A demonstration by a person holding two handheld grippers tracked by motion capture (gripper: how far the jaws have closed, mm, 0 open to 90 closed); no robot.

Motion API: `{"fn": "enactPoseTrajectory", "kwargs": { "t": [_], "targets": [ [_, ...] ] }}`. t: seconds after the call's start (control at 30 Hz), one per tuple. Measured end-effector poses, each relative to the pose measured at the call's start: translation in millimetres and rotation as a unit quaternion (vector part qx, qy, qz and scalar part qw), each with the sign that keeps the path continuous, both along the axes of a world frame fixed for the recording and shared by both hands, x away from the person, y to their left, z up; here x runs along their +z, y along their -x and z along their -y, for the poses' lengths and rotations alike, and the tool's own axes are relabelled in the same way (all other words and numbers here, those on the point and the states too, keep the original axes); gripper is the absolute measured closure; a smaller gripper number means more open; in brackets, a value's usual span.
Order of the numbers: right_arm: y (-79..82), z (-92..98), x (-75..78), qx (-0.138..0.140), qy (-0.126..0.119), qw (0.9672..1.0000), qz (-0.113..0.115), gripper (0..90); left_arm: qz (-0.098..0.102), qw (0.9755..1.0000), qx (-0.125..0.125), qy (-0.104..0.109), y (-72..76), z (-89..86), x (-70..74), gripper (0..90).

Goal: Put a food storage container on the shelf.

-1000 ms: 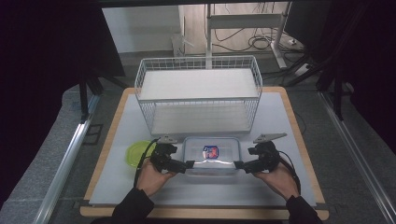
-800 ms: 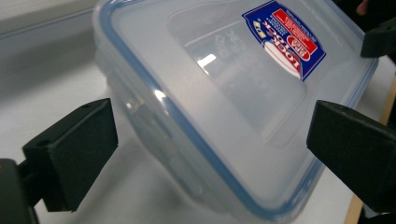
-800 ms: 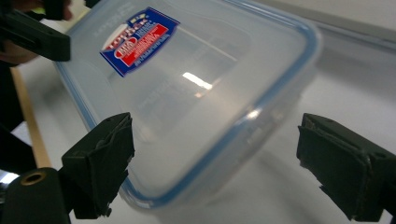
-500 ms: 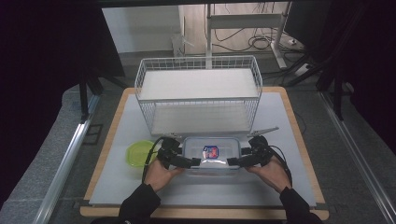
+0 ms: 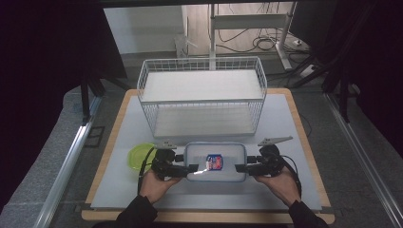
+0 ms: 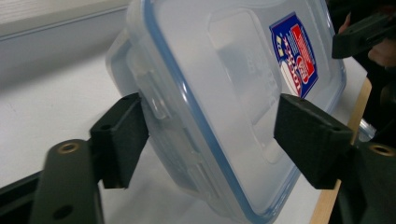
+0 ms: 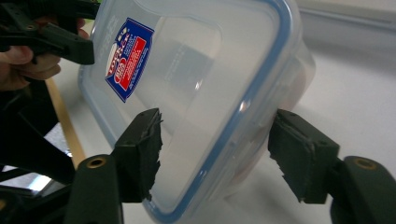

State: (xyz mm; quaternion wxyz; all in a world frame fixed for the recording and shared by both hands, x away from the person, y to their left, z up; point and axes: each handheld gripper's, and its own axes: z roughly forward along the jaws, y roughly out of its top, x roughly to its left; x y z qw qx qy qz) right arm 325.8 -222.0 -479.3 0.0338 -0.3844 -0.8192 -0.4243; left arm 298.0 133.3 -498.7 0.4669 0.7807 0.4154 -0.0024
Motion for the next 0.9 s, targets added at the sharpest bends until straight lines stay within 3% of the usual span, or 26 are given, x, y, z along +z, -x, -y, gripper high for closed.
{"fn": "enactPoseTrajectory", "kwargs": {
  "t": [0.17, 0.37, 0.47, 0.9],
  "targets": [
    [5.7, 7.4, 0.3, -0.001, -0.021, 0.9998, -0.002, 45.7, -0.001, 0.9996, 0.006, 0.029, 7.5, -8.1, -1.1, 37.8],
    [9.5, 8.8, 1.2, -0.003, -0.026, 0.9997, 0.001, 48.4, -0.004, 0.9987, 0.004, 0.05, 12.4, -14.4, -2.7, 43.4],
    [10.3, 10.8, -0.4, -0.006, -0.04, 0.9992, -0.006, 49.8, -0.004, 0.9978, 0.0, 0.066, 14.3, -19.1, -5.7, 47.7],
    [10.9, 12.4, -3.1, -0.024, -0.061, 0.9975, -0.027, 50.9, -0.001, 0.9982, 0.011, 0.059, 18.5, -15.8, -4.7, 46.9]
  ]
}}
